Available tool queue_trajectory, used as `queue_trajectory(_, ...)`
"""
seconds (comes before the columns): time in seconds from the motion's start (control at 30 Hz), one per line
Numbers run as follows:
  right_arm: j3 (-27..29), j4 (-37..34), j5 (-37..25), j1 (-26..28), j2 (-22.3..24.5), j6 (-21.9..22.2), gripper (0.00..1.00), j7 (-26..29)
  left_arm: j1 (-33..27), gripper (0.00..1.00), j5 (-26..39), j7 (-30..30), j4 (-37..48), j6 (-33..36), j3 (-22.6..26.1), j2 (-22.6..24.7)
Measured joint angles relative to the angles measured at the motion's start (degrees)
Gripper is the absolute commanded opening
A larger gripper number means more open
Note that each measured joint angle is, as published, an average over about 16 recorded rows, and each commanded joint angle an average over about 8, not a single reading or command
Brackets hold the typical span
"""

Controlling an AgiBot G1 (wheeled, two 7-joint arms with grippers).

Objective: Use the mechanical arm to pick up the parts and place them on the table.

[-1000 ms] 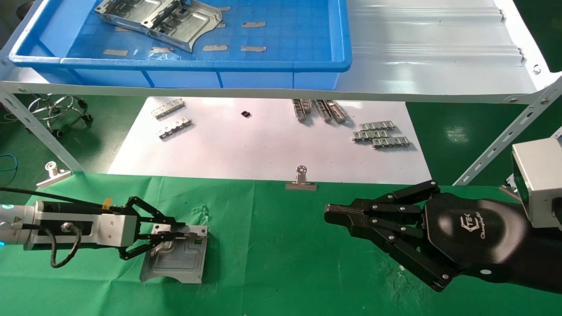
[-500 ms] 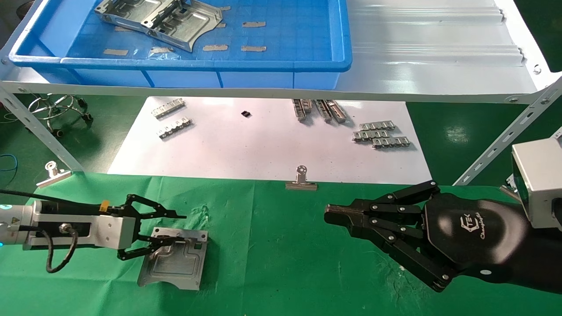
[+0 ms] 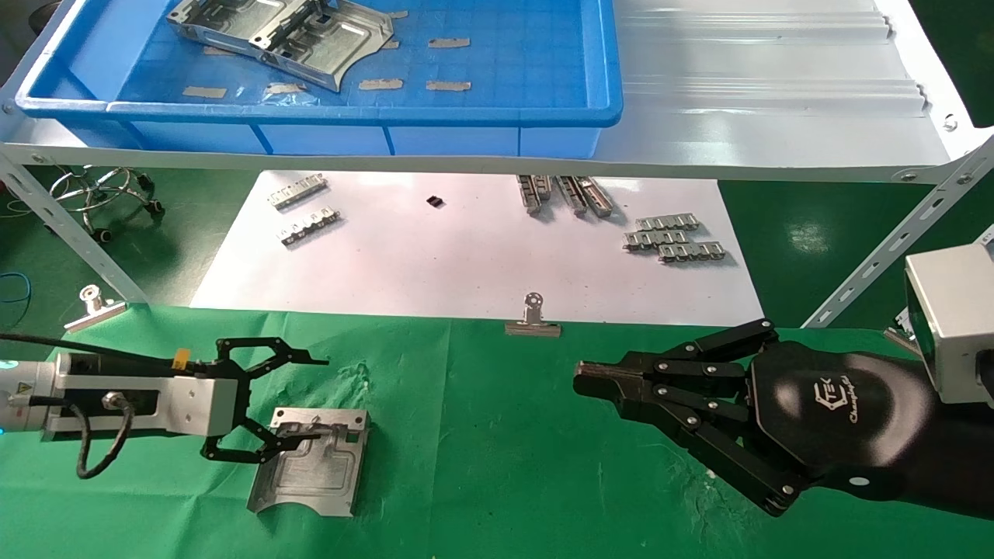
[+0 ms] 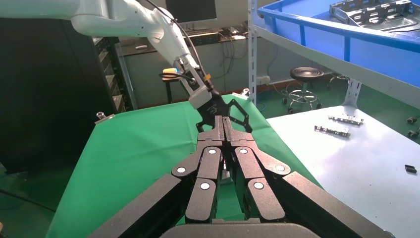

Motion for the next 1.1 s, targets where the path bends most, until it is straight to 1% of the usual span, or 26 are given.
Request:
queue_trajectory(0.1, 0.0, 0.0, 0.0, 0.0, 0.0, 0.0, 0.01, 0.0, -0.3, 1.0, -0.6, -2.5, -0.4, 0.8, -0.3, -0.4)
queue_trajectory(0.13, 0.0, 0.0, 0.0, 0.0, 0.0, 0.0, 0.06, 0.0, -0.3, 1.0, -0.9, -3.7, -0.7, 1.1, -0.4, -0.7)
queue_trajectory(0.17, 0.0, 0.0, 0.0, 0.0, 0.0, 0.0, 0.16, 0.0, -0.3, 1.0, -1.1, -4.9, -1.2, 1.4, -0.5, -0.9)
queue_trajectory(0.37, 0.0, 0.0, 0.0, 0.0, 0.0, 0.0, 0.9, 0.0, 0.1, 1.0, -2.8, -13.3, -4.3, 3.1, -1.6, -2.6)
queue_trajectory(0.4, 0.0, 0.0, 0.0, 0.0, 0.0, 0.0, 0.97, 0.0, 0.3, 1.0, -3.0, -14.8, -5.1, 3.2, -1.8, -2.9)
queue_trajectory(0.43, 0.0, 0.0, 0.0, 0.0, 0.0, 0.0, 1.0, 0.0, 0.6, 1.0, -3.2, -16.2, -6.0, 3.3, -2.1, -3.2)
queue_trajectory(0.67, 0.0, 0.0, 0.0, 0.0, 0.0, 0.0, 1.0, 0.0, 3.5, 1.0, -4.5, -24.2, -12.7, 3.1, -5.2, -5.2)
queue_trajectory(1.1, 0.0, 0.0, 0.0, 0.0, 0.0, 0.0, 1.0, 0.0, 10.8, 1.0, -6.8, -35.6, -26.5, 1.7, -14.1, -8.4)
